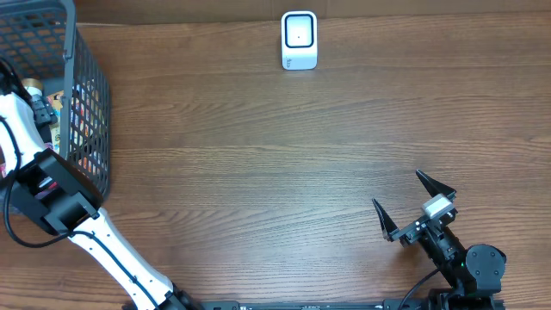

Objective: Scan the item barcode
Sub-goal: 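Reach left gripper into basket and grasp the white leaf-print tube, then carry the tube to the scanner and set it down in front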

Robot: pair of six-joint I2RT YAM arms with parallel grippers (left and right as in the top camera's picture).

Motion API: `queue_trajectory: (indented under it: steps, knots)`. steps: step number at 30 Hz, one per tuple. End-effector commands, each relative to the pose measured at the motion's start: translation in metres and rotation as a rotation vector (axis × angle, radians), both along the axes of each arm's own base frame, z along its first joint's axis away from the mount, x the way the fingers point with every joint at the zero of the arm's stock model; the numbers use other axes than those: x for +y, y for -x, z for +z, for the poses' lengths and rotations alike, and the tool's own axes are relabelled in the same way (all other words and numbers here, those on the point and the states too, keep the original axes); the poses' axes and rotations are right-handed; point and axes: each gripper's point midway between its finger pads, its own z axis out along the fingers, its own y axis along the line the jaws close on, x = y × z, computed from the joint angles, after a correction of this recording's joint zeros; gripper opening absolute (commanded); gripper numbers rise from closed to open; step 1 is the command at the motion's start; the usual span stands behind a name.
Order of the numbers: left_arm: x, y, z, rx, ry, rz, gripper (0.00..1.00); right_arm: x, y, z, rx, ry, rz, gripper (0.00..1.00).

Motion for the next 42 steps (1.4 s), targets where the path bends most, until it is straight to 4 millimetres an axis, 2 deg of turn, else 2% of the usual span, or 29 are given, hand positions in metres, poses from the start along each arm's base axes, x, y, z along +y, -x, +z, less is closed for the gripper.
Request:
queue_trajectory:
  steps: [1, 4, 6, 12, 15, 17, 21, 25, 28, 31, 32, 34, 35, 36, 37, 38, 39, 40, 42]
  knots:
    - [0.002, 0.006, -0.035, 0.067, 0.021, -0.013, 0.75, 0.000, -0.001, -0.004, 0.010, -0.007, -0.002, 1.00]
    - [0.001, 0.007, -0.044, 0.082, 0.030, -0.014, 0.48, 0.000, -0.001, -0.004, 0.010, -0.007, -0.002, 1.00]
    - [0.001, 0.007, -0.045, 0.084, 0.031, -0.014, 0.36, 0.000, -0.001, -0.004, 0.010, -0.007, -0.002, 1.00]
    - [-0.003, 0.008, -0.042, 0.095, 0.039, -0.019, 0.19, 0.000, -0.001, -0.004, 0.010, -0.007, -0.002, 1.00]
    - [-0.007, 0.008, -0.037, 0.101, 0.045, -0.015, 0.04, 0.000, -0.001, -0.004, 0.010, -0.007, -0.002, 1.00]
    - [-0.007, 0.009, -0.028, 0.104, 0.034, 0.009, 0.04, 0.000, -0.001, -0.004, 0.010, -0.007, -0.002, 1.00]
    - [-0.011, 0.004, 0.000, 0.109, 0.009, 0.004, 0.04, 0.000, -0.001, -0.004, 0.010, -0.007, -0.002, 1.00]
    - [-0.019, -0.004, 0.044, 0.037, -0.006, 0.042, 0.04, 0.000, -0.001, -0.004, 0.010, -0.007, -0.002, 1.00]
    - [-0.024, -0.010, 0.089, -0.068, -0.039, 0.089, 0.04, 0.000, -0.001, -0.004, 0.010, -0.007, -0.002, 1.00]
    - [-0.038, -0.015, 0.135, -0.157, -0.062, 0.099, 0.04, 0.000, -0.001, -0.004, 0.010, -0.007, -0.002, 1.00]
    - [-0.051, -0.017, 0.165, -0.220, -0.073, 0.100, 0.04, 0.000, -0.001, -0.004, 0.010, -0.007, -0.002, 1.00]
    - [-0.072, -0.023, 0.193, -0.294, -0.051, 0.073, 0.04, 0.000, -0.001, -0.004, 0.010, -0.007, -0.002, 1.00]
    - [-0.100, -0.030, 0.222, -0.364, -0.015, 0.006, 0.04, 0.000, -0.001, -0.004, 0.010, -0.007, -0.002, 1.00]
    - [-0.121, -0.034, 0.240, -0.410, 0.015, -0.044, 0.04, 0.000, -0.001, -0.004, 0.010, -0.007, -0.002, 1.00]
    - [-0.153, -0.037, 0.264, -0.478, 0.070, -0.096, 0.04, 0.000, -0.001, -0.004, 0.010, -0.007, -0.002, 1.00]
    - [-0.170, -0.038, 0.276, -0.511, 0.100, -0.126, 0.04, 0.000, -0.001, -0.004, 0.010, -0.007, -0.002, 1.00]
    - [-0.194, -0.041, 0.290, -0.557, 0.150, -0.180, 0.04, 0.000, -0.001, -0.004, 0.010, -0.007, -0.002, 1.00]
    - [-0.232, -0.044, 0.313, -0.616, 0.222, -0.286, 0.04, 0.000, -0.001, -0.004, 0.010, -0.007, -0.002, 1.00]
    - [-0.282, -0.043, 0.341, -0.684, 0.306, -0.422, 0.04, 0.000, -0.001, -0.004, 0.010, -0.007, -0.002, 1.00]
